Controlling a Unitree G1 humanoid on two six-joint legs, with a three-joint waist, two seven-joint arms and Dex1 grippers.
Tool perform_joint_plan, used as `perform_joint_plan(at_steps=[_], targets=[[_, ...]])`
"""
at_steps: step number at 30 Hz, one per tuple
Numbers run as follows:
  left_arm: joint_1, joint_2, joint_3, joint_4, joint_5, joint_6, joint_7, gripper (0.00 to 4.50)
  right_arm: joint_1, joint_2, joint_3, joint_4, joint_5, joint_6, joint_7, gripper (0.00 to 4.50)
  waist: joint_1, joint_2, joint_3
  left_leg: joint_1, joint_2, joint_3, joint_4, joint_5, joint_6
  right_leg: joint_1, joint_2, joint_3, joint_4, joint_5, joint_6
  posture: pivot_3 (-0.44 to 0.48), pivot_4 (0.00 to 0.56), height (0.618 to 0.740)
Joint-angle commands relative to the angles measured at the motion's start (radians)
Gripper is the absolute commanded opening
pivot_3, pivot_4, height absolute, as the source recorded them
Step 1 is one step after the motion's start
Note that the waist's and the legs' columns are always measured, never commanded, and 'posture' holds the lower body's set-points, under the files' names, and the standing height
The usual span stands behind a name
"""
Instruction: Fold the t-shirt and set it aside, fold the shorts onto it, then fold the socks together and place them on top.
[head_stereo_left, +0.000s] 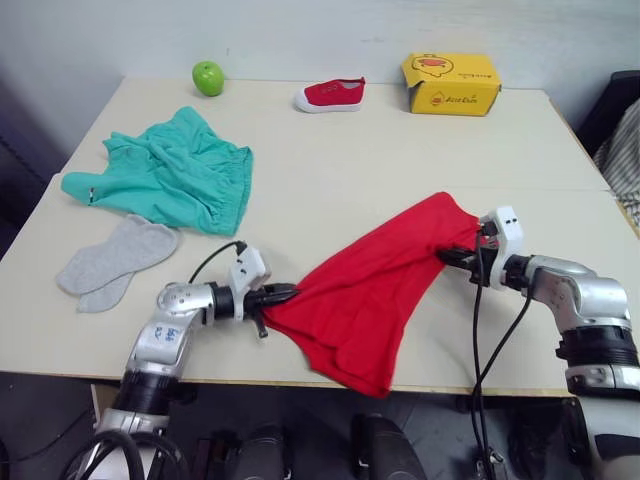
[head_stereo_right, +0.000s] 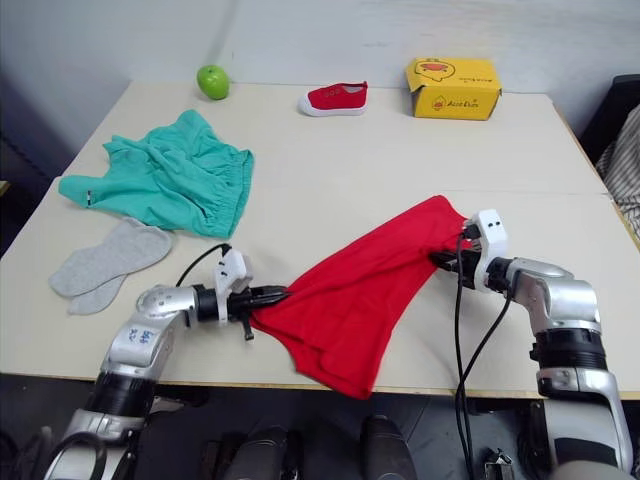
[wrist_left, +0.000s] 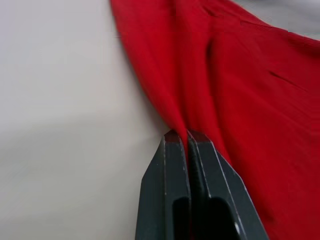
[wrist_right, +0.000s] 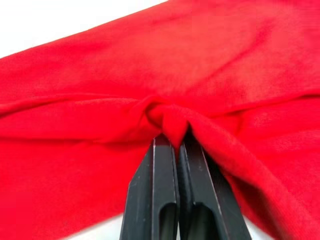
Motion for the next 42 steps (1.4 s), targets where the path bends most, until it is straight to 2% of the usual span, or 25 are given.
perform_joint_plan(at_steps=[1, 4, 6, 9, 12, 16, 18, 22, 25, 27, 30, 34, 35, 38, 42], targets=[[0.056, -0.030, 0.016, -0.131, -0.024, 0.087, 0.110, 0.02, -0.111, 0.003, 0.034, 0.194, -0.093, -0.154, 0.016, 0.00, 0.000, 0.000, 0.000, 0.000, 0.000, 0.000, 0.000, 0.000, 0.000, 0.000, 0.000, 0.000, 0.000, 0.000, 0.000, 0.000, 0.150, 0.740], [0.078, -0.033, 0.016, -0.172, -0.040, 0.126, 0.143, 0.02, -0.162, 0.001, 0.044, 0.284, -0.116, -0.187, 0.057, 0.00, 0.002, 0.000, 0.000, 0.000, 0.001, -0.001, 0.000, 0.000, 0.000, 0.000, -0.001, 0.000, 0.001, 0.001, -0.001, 0.000, 0.150, 0.740], [0.073, -0.027, 0.018, -0.176, -0.064, 0.140, 0.137, 0.48, -0.148, -0.030, 0.073, 0.239, -0.104, -0.126, 0.196, 0.42, 0.003, 0.000, 0.000, 0.000, 0.001, -0.001, 0.000, 0.000, -0.001, 0.000, -0.001, 0.000, 0.001, 0.001, -0.001, 0.000, 0.150, 0.740], [0.008, -0.007, 0.049, -0.141, -0.111, 0.130, 0.104, 1.28, -0.091, -0.069, 0.051, 0.131, -0.078, -0.068, 0.228, 1.31, 0.006, 0.000, 0.000, -0.001, 0.001, -0.001, 0.000, 0.000, -0.001, 0.000, -0.001, -0.001, 0.000, 0.001, -0.001, 0.000, 0.150, 0.740], [-0.121, 0.026, 0.057, -0.016, -0.136, 0.129, 0.050, 2.28, 0.043, -0.120, 0.025, -0.086, -0.020, 0.049, 0.270, 2.38, 0.021, 0.000, 0.000, -0.002, 0.001, -0.002, 0.000, 0.000, -0.001, 0.000, -0.001, -0.003, -0.001, 0.001, -0.001, 0.000, 0.150, 0.740], [-0.333, 0.043, -0.037, 0.229, -0.081, 0.142, -0.020, 3.55, 0.271, -0.147, -0.067, -0.434, 0.122, 0.271, 0.242, 3.77, 0.031, 0.001, 0.000, -0.002, 0.000, -0.003, 0.000, 0.000, -0.001, 0.001, 0.001, -0.004, 0.000, 0.001, -0.001, 0.000, 0.150, 0.740], [-0.433, 0.011, -0.086, 0.359, -0.043, 0.076, -0.050, 3.58, 0.384, -0.158, -0.093, -0.596, 0.197, 0.373, 0.240, 4.47, 0.042, 0.001, 0.000, -0.002, -0.001, -0.003, 0.000, 0.000, -0.001, 0.001, 0.002, -0.005, 0.000, 0.001, -0.001, 0.000, 0.150, 0.740], [-0.624, -0.103, -0.127, 0.673, 0.021, -0.090, -0.052, 3.58, 0.527, -0.104, -0.147, -0.798, 0.280, 0.489, 0.130, 4.47, 0.052, 0.000, -0.001, -0.003, -0.002, -0.003, 0.001, -0.001, 0.001, 0.001, 0.002, -0.006, -0.002, 0.001, -0.001, 0.000, 0.150, 0.740], [-0.784, -0.215, -0.127, 1.005, 0.080, -0.249, 0.013, 3.58, 0.618, -0.073, -0.144, -0.937, 0.341, 0.566, 0.075, 4.47, 0.054, -0.002, 0.000, -0.003, -0.002, -0.002, 0.001, -0.001, 0.001, 0.001, 0.002, -0.007, -0.005, 0.002, 0.000, 0.000, 0.150, 0.740], [-0.844, -0.256, -0.123, 1.148, 0.115, -0.325, 0.046, 3.58, 0.654, -0.071, -0.132, -0.993, 0.368, 0.600, 0.050, 4.47, 0.053, -0.002, 0.000, -0.003, -0.003, -0.002, 0.001, -0.001, 0.001, 0.001, 0.002, -0.007, -0.006, 0.002, 0.000, 0.000, 0.150, 0.740], [-0.892, -0.286, -0.116, 1.269, 0.149, -0.381, 0.057, 3.58, 0.670, -0.045, -0.127, -1.025, 0.384, 0.606, -0.003, 4.47, 0.046, -0.002, -0.001, -0.003, -0.001, -0.001, 0.000, -0.001, 0.001, 0.001, 0.003, -0.007, -0.005, 0.002, 0.000, 0.000, 0.150, 0.740], [-0.914, -0.323, -0.123, 1.341, 0.193, -0.400, 0.057, 3.58, 0.682, 0.006, -0.109, -1.038, 0.390, 0.592, -0.065, 4.47, 0.046, -0.005, -0.002, -0.003, 0.000, -0.002, 0.001, -0.001, 0.000, 0.001, 0.004, -0.009, -0.005, 0.002, 0.000, 0.000, 0.150, 0.740], [-0.917, -0.333, -0.120, 1.353, 0.198, -0.386, 0.057, 3.58, 0.688, 0.015, -0.103, -1.043, 0.391, 0.585, -0.074, 4.30, 0.046, -0.005, -0.002, -0.002, 0.000, -0.002, 0.001, -0.001, 0.000, 0.001, 0.004, -0.009, -0.005, 0.002, 0.000, 0.000, 0.150, 0.740], [-0.923, -0.352, -0.096, 1.370, 0.196, -0.367, 0.046, 2.97, 0.693, 0.026, -0.093, -1.053, 0.410, 0.587, -0.080, 3.55, 0.049, -0.006, -0.002, -0.002, -0.001, -0.002, 0.001, -0.001, 0.001, 0.001, 0.002, -0.009, -0.005, 0.002, 0.000, 0.000, 0.150, 0.740], [-0.926, -0.380, -0.063, 1.372, 0.189, -0.357, 0.035, 1.70, 0.694, 0.030, -0.078, -1.037, 0.391, 0.547, -0.098, 2.12, 0.052, -0.006, -0.002, -0.002, -0.001, -0.002, 0.001, -0.001, 0.001, 0.001, 0.003, -0.010, -0.002, 0.002, 0.000, 0.000, 0.150, 0.740]])
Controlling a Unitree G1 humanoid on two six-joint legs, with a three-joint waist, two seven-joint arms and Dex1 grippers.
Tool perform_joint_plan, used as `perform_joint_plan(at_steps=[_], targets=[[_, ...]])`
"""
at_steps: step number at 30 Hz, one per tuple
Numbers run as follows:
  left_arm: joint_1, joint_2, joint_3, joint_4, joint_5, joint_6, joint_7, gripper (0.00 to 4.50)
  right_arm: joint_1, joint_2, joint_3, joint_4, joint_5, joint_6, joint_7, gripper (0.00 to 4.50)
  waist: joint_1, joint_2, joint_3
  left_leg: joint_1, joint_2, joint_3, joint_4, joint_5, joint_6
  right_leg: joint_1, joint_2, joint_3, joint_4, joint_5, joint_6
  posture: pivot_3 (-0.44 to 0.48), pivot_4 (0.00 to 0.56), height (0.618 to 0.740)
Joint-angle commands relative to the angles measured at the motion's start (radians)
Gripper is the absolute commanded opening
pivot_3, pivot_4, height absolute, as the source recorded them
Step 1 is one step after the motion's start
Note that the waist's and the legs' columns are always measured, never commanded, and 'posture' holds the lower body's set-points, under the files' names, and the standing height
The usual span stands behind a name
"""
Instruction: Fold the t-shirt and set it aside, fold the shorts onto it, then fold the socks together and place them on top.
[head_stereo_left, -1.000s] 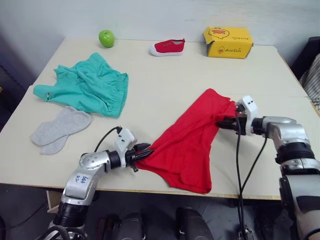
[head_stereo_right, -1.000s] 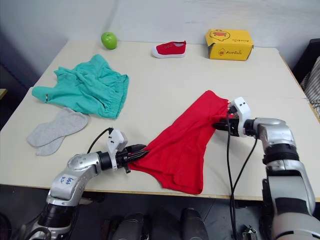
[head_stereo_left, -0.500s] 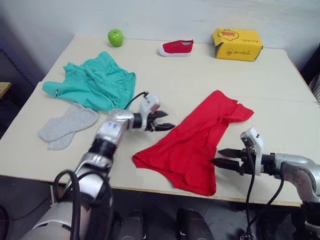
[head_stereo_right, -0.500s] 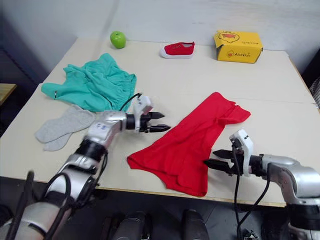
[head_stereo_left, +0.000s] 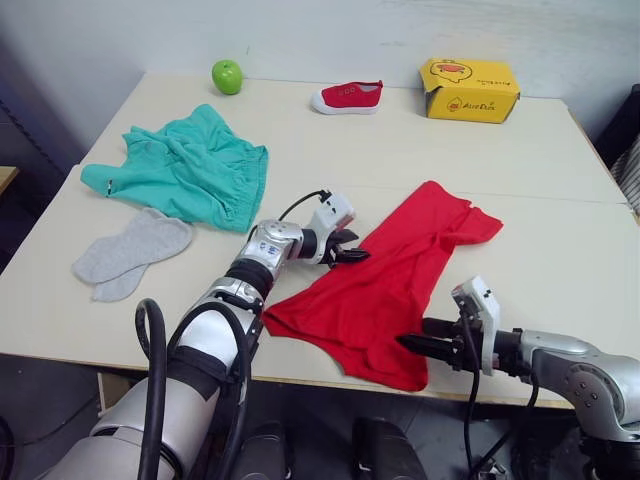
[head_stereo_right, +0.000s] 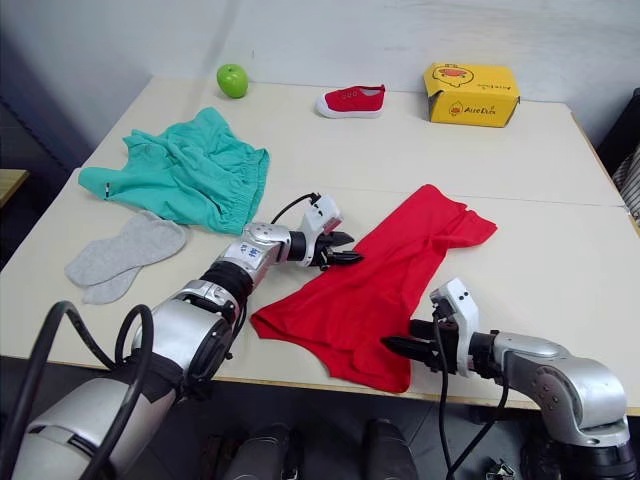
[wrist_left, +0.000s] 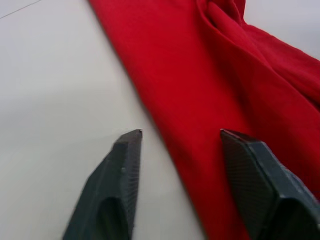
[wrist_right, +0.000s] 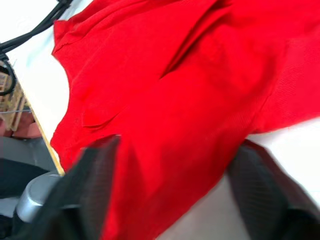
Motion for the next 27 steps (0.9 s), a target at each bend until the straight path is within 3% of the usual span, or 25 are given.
perform_joint_plan(at_steps=[1, 5, 6, 16, 27], targets=[[-0.007, -0.026, 0.018, 0.012, 0.007, 0.009, -0.013, 1.38, 0.025, 0.010, 0.043, 0.004, 0.007, -0.014, -0.009, 1.75, 0.002, 0.000, 0.000, 0.000, 0.000, 0.000, 0.000, 0.000, 0.000, 0.000, 0.000, 0.000, 0.000, 0.000, 0.000, 0.000, 0.150, 0.740], [0.003, -0.028, 0.034, 0.009, 0.012, 0.000, 0.019, 0.08, 0.027, 0.002, 0.045, 0.014, 0.010, -0.035, -0.011, 0.38, 0.002, 0.000, 0.000, -0.001, -0.001, 0.000, 0.000, 0.000, 0.001, 0.000, -0.001, -0.001, 0.000, 0.000, 0.000, 0.000, 0.150, 0.740], [0.008, -0.026, 0.043, 0.007, 0.010, -0.005, 0.032, 0.00, 0.026, -0.001, 0.046, 0.020, 0.007, -0.044, -0.011, 0.04, 0.002, 0.000, 0.000, -0.001, -0.001, 0.000, 0.000, 0.000, 0.001, 0.000, -0.001, -0.001, -0.001, 0.000, 0.000, 0.000, 0.150, 0.740], [0.059, 0.009, 0.190, -0.061, -0.073, 0.007, 0.173, 0.00, -0.082, -0.054, 0.068, 0.163, -0.047, -0.144, 0.036, 0.04, -0.004, 0.000, 0.000, 0.000, -0.001, 0.001, 0.001, 0.000, 0.001, 0.000, -0.001, -0.001, 0.001, 0.000, 0.000, 0.000, 0.150, 0.740], [0.347, 0.093, 0.261, -0.480, -0.144, 0.114, 0.286, 0.00, -0.391, -0.015, 0.207, 0.534, -0.203, -0.361, 0.142, 0.04, -0.029, 0.001, 0.000, 0.001, 0.001, 0.002, 0.001, 0.001, -0.001, -0.001, -0.001, -0.002, 0.003, 0.001, 0.000, 0.000, 0.150, 0.740]])
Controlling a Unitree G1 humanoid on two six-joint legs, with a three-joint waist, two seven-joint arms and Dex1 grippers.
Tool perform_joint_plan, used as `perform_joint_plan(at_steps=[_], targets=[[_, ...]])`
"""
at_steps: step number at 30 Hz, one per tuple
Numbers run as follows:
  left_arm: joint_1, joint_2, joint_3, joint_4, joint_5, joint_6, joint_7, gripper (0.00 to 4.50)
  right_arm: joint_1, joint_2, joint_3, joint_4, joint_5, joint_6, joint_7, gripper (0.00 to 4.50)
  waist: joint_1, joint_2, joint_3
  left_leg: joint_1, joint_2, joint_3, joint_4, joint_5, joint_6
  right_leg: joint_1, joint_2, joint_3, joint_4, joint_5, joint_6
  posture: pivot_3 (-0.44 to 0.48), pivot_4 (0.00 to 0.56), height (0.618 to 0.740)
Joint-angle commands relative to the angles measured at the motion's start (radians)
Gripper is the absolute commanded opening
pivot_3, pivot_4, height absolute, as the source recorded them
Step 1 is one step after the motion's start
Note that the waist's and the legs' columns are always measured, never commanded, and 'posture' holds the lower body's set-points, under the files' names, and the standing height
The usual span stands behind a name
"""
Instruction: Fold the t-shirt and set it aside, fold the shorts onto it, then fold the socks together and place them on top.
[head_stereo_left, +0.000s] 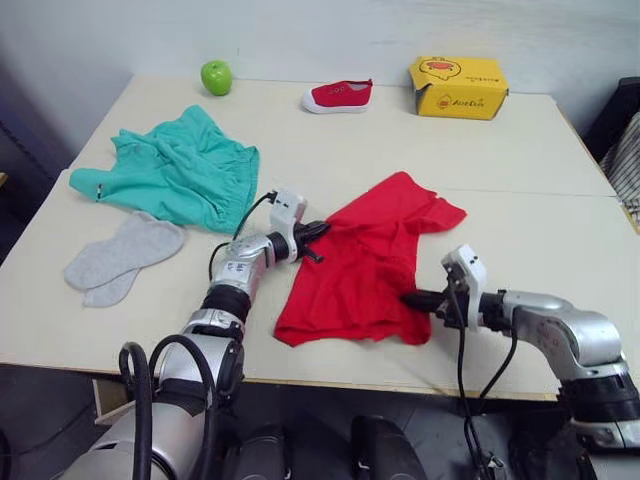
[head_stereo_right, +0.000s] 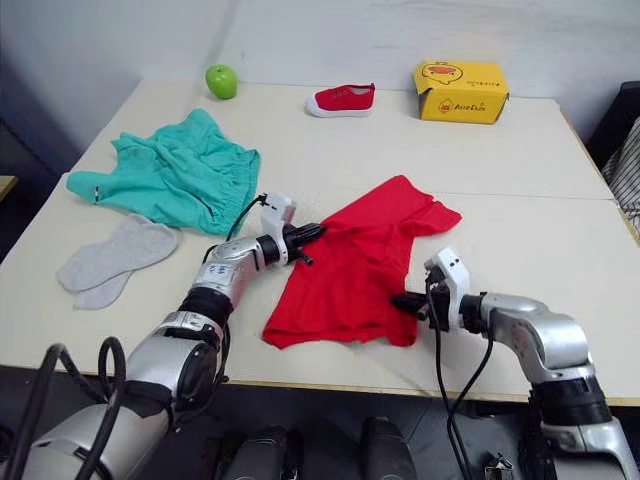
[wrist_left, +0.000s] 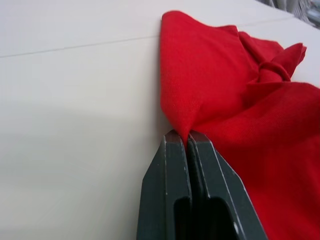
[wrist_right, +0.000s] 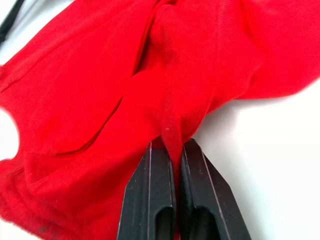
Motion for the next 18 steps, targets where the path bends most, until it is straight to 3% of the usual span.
perform_joint_plan(at_steps=[1, 11, 18], targets=[[0.074, 0.025, 0.029, -0.128, -0.027, 0.049, 0.065, 0.00, -0.066, 0.017, 0.037, 0.096, -0.047, -0.068, 0.048, 0.04, -0.001, 0.000, 0.000, 0.000, 0.000, 0.000, 0.000, 0.000, 0.000, 0.000, 0.000, 0.000, 0.000, 0.000, 0.000, 0.000, 0.150, 0.740], [0.091, 0.052, 0.057, -0.142, -0.048, 0.007, 0.128, 0.00, -0.173, 0.088, 0.055, 0.280, -0.116, -0.182, 0.099, 0.04, 0.000, 0.000, 0.000, 0.001, 0.000, 0.000, 0.000, 0.000, -0.001, 0.000, 0.000, 0.000, 0.000, 0.000, 0.000, 0.000, 0.150, 0.740], [0.044, 0.080, -0.002, -0.037, -0.018, -0.015, 0.032, 0.00, -0.185, 0.112, 0.050, 0.290, -0.120, -0.163, 0.108, 0.04, 0.000, 0.000, 0.000, 0.001, 0.000, 0.001, 0.000, 0.001, -0.001, 0.000, 0.000, 0.000, 0.000, 0.001, -0.001, 0.000, 0.150, 0.740]])
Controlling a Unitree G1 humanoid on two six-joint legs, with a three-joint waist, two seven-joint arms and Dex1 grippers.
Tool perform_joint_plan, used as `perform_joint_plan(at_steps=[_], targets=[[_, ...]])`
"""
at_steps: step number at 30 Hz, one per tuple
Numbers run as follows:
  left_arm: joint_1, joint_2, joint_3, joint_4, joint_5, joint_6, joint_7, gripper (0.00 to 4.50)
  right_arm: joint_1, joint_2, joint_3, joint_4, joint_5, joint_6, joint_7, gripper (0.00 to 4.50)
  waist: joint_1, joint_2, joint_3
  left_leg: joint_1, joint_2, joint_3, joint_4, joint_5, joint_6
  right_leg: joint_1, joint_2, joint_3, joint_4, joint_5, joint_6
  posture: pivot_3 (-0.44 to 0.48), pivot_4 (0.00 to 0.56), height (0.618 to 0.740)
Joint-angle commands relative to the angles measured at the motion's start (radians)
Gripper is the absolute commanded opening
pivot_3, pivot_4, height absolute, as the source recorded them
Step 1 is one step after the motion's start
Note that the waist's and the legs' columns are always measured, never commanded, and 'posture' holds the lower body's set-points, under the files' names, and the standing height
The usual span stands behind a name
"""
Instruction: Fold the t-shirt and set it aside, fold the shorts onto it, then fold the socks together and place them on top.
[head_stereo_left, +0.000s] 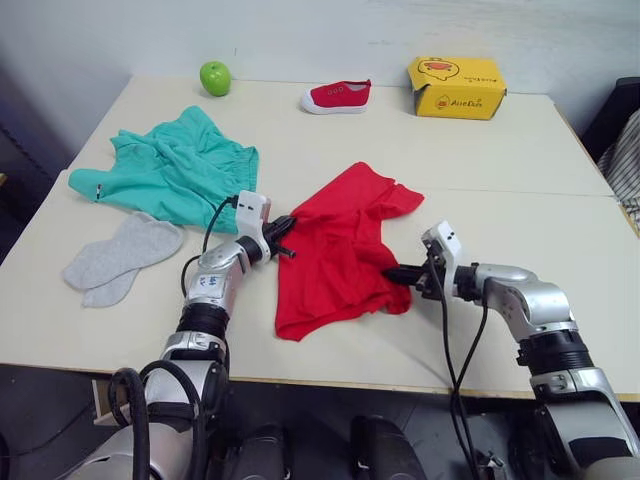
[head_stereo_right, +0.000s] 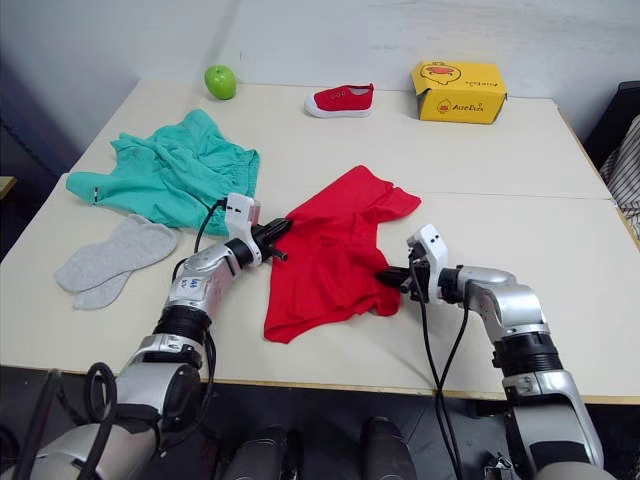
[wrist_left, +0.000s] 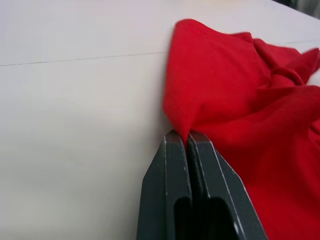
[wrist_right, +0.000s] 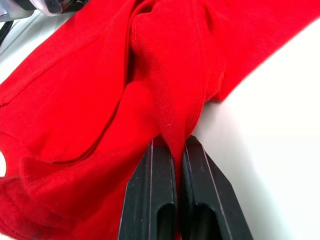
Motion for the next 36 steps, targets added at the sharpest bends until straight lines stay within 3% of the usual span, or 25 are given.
perform_joint_plan(at_steps=[1, 4, 8, 13, 15, 16, 20, 25, 31, 36], targets=[[-0.016, 0.017, -0.027, 0.019, 0.019, 0.003, -0.016, 0.00, -0.013, 0.014, -0.019, -0.012, 0.011, 0.061, -0.019, 0.04, 0.000, 0.000, 0.000, 0.000, 0.000, 0.000, 0.000, 0.000, 0.000, 0.000, 0.000, 0.000, 0.000, 0.000, 0.000, 0.000, 0.150, 0.740], [-0.004, 0.052, -0.045, -0.047, 0.042, 0.027, 0.002, 0.65, 0.001, -0.003, -0.031, -0.072, 0.023, 0.061, 0.002, 0.73, 0.000, 0.000, 0.000, 0.000, 0.000, 0.000, 0.000, 0.000, 0.000, 0.000, 0.000, 0.000, 0.000, 0.000, 0.000, 0.000, 0.150, 0.740], [0.088, 0.136, -0.077, -0.236, 0.068, 0.015, -0.042, 1.89, 0.075, -0.104, -0.038, -0.157, -0.010, -0.053, 0.092, 2.03, 0.001, 0.001, 0.001, -0.001, 0.000, 0.000, -0.001, 0.000, 0.000, -0.002, 0.000, 0.000, 0.000, 0.000, 0.000, 0.000, 0.150, 0.740], [0.284, 0.287, -0.123, -0.526, 0.049, -0.056, -0.222, 3.53, 0.147, -0.223, -0.083, -0.110, -0.096, -0.421, 0.188, 3.83, 0.004, 0.001, 0.001, -0.002, -0.001, 0.002, -0.002, -0.003, 0.000, -0.003, -0.001, -0.002, -0.002, 0.000, 0.000, 0.000, 0.150, 0.740], [0.359, 0.388, -0.170, -0.562, 0.120, -0.224, -0.295, 4.20, 0.143, -0.258, -0.081, 0.030, -0.197, -0.794, 0.208, 4.50, 0.003, 0.001, 0.001, -0.002, -0.001, 0.003, -0.001, -0.003, 0.001, -0.002, -0.002, -0.002, -0.003, 0.000, 0.000, 0.000, 0.150, 0.740], [0.380, 0.421, -0.186, -0.564, 0.140, -0.277, -0.318, 4.49, 0.139, -0.267, -0.078, 0.084, -0.225, -0.914, 0.221, 4.50, 0.002, 0.001, 0.001, -0.001, -0.001, 0.004, 0.000, -0.003, 0.001, -0.001, -0.002, -0.002, -0.004, 0.001, 0.001, 0.000, 0.150, 0.740], [0.401, 0.493, -0.215, -0.459, 0.208, -0.669, -0.313, 4.49, 0.079, -0.259, -0.049, 0.325, -0.291, -1.337, 0.264, 4.50, 0.000, 0.002, 0.001, 0.002, 0.000, 0.005, -0.001, -0.003, 0.001, 0.000, -0.002, -0.001, -0.006, 0.001, 0.001, 0.000, 0.150, 0.740], [0.331, 0.535, -0.301, -0.249, 0.296, -1.063, -0.329, 4.49, -0.031, -0.210, 0.030, 0.537, -0.406, -1.675, 0.230, 4.50, -0.016, 0.003, 0.001, 0.004, 0.001, 0.007, -0.001, -0.002, 0.001, 0.000, -0.003, 0.000, -0.006, 0.001, 0.000, 0.000, 0.150, 0.740], [0.241, 0.493, -0.386, -0.092, 0.305, -1.235, -0.343, 4.49, -0.125, -0.129, 0.128, 0.694, -0.501, -1.862, 0.198, 4.50, -0.023, 0.003, 0.001, 0.013, 0.001, 0.012, -0.004, -0.003, 0.002, 0.006, -0.004, -0.001, -0.001, 0.001, 0.000, 0.000, 0.150, 0.740], [0.175, 0.435, -0.416, -0.013, 0.392, -1.288, -0.268, 4.49, -0.198, -0.099, 0.179, 0.779, -0.656, -1.902, 0.040, 4.50, -0.025, 0.004, -0.002, 0.020, 0.002, 0.012, -0.003, -0.005, 0.004, 0.014, -0.004, -0.001, -0.002, 0.001, 0.000, 0.000, 0.150, 0.740]])
